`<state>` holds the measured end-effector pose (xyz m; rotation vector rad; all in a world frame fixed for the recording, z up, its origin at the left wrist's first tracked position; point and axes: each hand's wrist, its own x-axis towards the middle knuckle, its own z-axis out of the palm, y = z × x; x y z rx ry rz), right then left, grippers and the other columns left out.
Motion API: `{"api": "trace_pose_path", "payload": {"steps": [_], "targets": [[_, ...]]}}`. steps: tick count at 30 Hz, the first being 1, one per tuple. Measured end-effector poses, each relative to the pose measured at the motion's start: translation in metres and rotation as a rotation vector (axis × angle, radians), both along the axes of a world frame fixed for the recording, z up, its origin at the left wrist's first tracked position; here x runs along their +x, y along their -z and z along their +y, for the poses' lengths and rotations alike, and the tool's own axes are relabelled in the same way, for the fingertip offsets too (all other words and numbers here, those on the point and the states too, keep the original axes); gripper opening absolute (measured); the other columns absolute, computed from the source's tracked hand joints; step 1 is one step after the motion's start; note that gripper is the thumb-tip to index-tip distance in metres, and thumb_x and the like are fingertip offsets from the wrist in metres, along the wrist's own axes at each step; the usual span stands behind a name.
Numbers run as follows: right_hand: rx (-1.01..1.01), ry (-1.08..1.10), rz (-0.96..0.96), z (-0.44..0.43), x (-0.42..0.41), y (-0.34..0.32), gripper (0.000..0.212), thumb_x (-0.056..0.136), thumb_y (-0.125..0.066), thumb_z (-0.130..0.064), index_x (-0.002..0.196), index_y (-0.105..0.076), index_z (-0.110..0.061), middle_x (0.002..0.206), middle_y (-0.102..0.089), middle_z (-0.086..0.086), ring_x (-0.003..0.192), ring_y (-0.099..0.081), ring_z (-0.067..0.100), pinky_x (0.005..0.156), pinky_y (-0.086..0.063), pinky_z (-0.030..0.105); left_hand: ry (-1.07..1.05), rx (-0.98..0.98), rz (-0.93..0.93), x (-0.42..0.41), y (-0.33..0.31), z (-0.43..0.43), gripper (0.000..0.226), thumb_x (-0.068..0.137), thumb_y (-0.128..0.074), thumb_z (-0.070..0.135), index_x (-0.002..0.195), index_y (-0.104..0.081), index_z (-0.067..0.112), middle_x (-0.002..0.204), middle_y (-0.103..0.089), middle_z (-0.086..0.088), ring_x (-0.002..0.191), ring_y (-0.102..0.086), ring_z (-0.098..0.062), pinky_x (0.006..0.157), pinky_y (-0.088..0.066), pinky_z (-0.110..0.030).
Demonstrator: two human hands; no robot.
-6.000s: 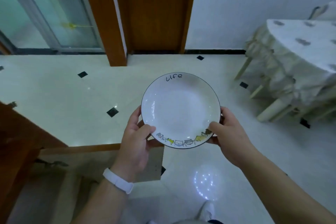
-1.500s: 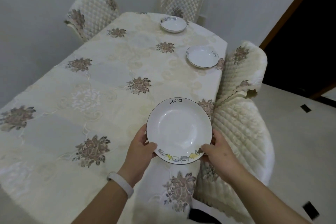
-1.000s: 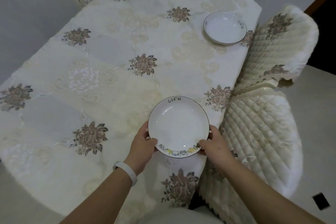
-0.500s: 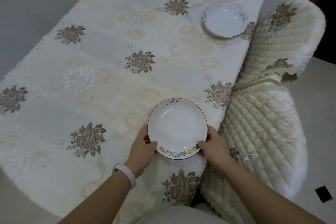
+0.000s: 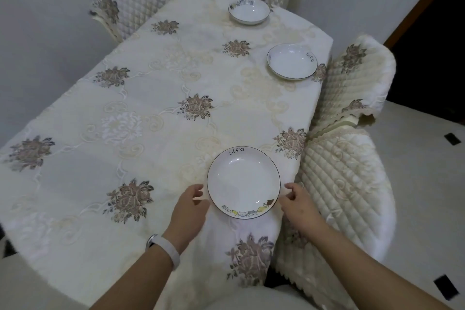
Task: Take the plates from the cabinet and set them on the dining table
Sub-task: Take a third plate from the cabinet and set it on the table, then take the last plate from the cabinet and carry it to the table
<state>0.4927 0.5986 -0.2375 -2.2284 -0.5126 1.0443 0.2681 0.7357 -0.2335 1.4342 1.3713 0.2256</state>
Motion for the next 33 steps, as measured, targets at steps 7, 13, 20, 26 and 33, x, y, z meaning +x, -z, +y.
{"api": "trace_pose_path", "payload": {"steps": [7,13,20,26,33], "targets": [[0.065,-0.223,-0.358,-0.023,-0.018,-0.059,0.044,0.095,-0.055,-0.035,0.136,-0.05,-0.018,0.115,-0.059,-0.002,0.093,-0.058,0.012,0.083,-0.048,0.032,0.375,0.602,0.134,-0.04,-0.04,-0.024,0.043,0.091,-0.055,0.027,0.133,-0.053,0.017,0.132,-0.05,0.003,0.122,-0.047,-0.016,0.1,-0.042,-0.032],[0.156,-0.564,-0.733,-0.04,-0.043,-0.091,0.043,0.095,-0.053,-0.036,0.131,-0.058,-0.013,0.123,-0.06,0.003,0.106,-0.059,0.023,0.084,-0.045,0.031,0.506,0.906,0.3,-0.059,-0.061,-0.044,0.051,0.086,-0.045,0.039,0.126,-0.06,0.011,0.128,-0.06,-0.013,0.115,-0.058,-0.031,0.094,-0.049,-0.046],[0.249,-0.782,-0.949,-0.046,-0.058,-0.103,0.049,0.09,-0.044,-0.046,0.12,-0.065,-0.015,0.118,-0.066,0.006,0.106,-0.062,0.029,0.088,-0.052,0.043,0.49,0.999,0.413,-0.069,-0.078,-0.082,0.047,0.088,-0.047,0.042,0.128,-0.06,0.019,0.127,-0.062,-0.009,0.117,-0.057,-0.03,0.099,-0.046,-0.049],[0.382,-0.951,-1.012,-0.043,-0.053,-0.109,0.044,0.087,-0.046,-0.044,0.112,-0.069,-0.016,0.112,-0.069,0.007,0.101,-0.065,0.03,0.086,-0.051,0.04,0.35,0.956,0.612,-0.069,-0.099,-0.13,0.048,0.089,-0.045,0.044,0.128,-0.06,0.021,0.131,-0.061,-0.009,0.123,-0.055,-0.031,0.102,-0.044,-0.051],[0.557,-1.185,-0.931,-0.052,-0.04,-0.114,0.045,0.088,-0.045,-0.042,0.113,-0.069,-0.014,0.111,-0.068,0.009,0.099,-0.064,0.031,0.087,-0.052,0.042,0.121,0.885,0.829,-0.053,-0.124,-0.208,0.049,0.088,-0.043,0.045,0.126,-0.062,0.019,0.127,-0.063,-0.009,0.12,-0.057,-0.032,0.099,-0.046,-0.05]]}}
